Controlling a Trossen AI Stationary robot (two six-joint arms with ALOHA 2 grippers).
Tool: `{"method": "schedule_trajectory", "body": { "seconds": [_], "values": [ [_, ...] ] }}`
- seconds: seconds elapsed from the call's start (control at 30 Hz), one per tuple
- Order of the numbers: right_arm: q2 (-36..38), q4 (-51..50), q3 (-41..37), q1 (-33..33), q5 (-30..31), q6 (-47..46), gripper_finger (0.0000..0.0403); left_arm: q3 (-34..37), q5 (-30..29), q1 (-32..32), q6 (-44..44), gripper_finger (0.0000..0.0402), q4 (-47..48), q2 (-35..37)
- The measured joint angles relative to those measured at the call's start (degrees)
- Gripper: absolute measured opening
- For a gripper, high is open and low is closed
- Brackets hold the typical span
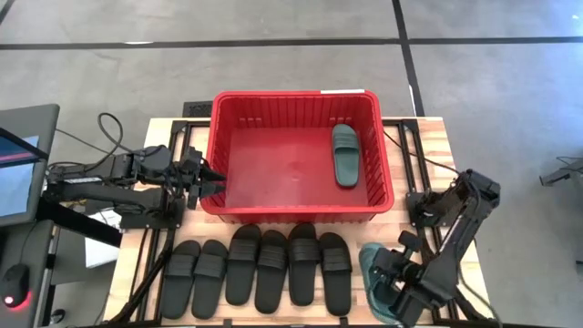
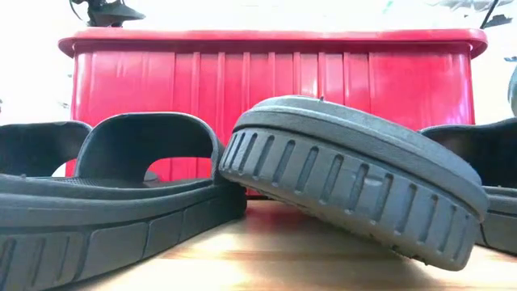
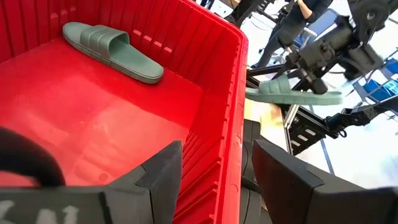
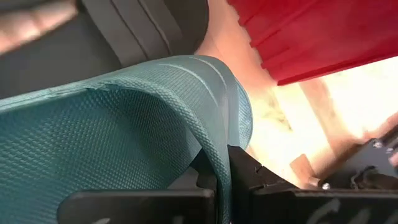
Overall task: Pick and place slides into bin
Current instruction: Put the light green slipper into the red organizer bin
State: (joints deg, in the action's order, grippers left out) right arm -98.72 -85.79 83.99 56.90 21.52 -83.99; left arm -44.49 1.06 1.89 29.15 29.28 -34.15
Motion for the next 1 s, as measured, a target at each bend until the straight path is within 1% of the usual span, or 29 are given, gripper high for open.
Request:
{"method": "schedule_trajectory", "body": {
  "seconds": [0.23, 0.47, 0.73, 1.0],
  "values": [
    [7.0, 6.0, 0.0, -0.4, -0.1, 4.8, 0.0001, 0.0, 0.0, 0.0, 0.0, 0.0183, 0.0, 0.0],
    [13.3, 13.5, 0.0, -2.8, 0.0, 9.3, 0.0001, 0.0, -0.4, 0.0, -0.4, 0.0183, 0.0, 0.0],
    [17.9, 21.3, 0.0, -6.3, 0.0, 16.6, 0.0000, 0.0, -1.8, 0.0, -0.6, 0.0183, 0.0, 0.0],
    [21.6, 28.2, 0.0, -9.8, -0.3, 24.5, 0.0000, 0.0, -1.9, 0.0, -0.6, 0.0183, 0.0, 0.0]
  ]
}}
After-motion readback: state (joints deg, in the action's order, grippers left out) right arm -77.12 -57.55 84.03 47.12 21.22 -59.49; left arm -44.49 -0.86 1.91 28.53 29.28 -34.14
